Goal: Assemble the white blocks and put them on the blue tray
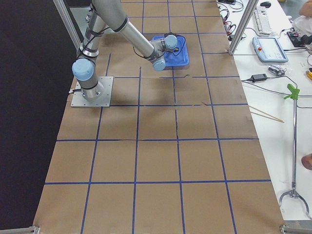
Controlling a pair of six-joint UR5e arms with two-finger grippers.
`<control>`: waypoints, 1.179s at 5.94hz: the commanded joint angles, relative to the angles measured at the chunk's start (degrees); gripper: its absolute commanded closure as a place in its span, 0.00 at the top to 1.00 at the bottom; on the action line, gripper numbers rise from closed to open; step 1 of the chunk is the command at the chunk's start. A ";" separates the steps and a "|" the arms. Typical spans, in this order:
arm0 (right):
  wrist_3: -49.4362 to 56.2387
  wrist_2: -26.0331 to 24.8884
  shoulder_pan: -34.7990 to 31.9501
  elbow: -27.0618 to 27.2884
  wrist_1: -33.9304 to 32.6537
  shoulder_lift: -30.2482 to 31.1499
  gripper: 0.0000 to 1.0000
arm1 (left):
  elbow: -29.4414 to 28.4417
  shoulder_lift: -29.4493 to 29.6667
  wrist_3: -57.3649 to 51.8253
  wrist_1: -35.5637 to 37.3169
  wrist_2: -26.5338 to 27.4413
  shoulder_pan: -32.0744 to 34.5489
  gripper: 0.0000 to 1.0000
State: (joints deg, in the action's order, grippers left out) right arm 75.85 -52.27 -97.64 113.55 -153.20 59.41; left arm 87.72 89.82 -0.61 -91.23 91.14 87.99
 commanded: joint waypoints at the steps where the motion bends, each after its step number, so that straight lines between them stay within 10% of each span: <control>1: 0.00 -0.11 -0.01 0.00 0.09 -0.09 0.45 | 0.00 -0.09 0.00 0.00 0.00 -0.01 0.99; 4: 0.00 -0.11 -0.01 0.00 -0.09 -0.61 0.48 | -0.09 -0.09 0.00 0.00 0.00 -0.01 0.99; 5: -0.26 -0.11 -0.01 -0.17 0.09 -0.35 0.60 | -0.09 -0.09 0.00 0.00 0.00 -0.01 0.99; 6: -1.40 0.07 0.08 -0.44 0.09 -0.18 1.00 | -0.09 -0.09 0.00 0.00 0.00 -0.01 0.99; 7: -2.63 -0.80 0.34 -2.27 0.61 1.48 1.00 | -0.09 -0.09 0.09 0.00 0.00 -0.01 0.99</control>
State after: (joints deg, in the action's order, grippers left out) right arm 74.34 -52.51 -97.50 112.62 -152.96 59.70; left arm 87.63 89.74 -0.59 -91.23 91.14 87.98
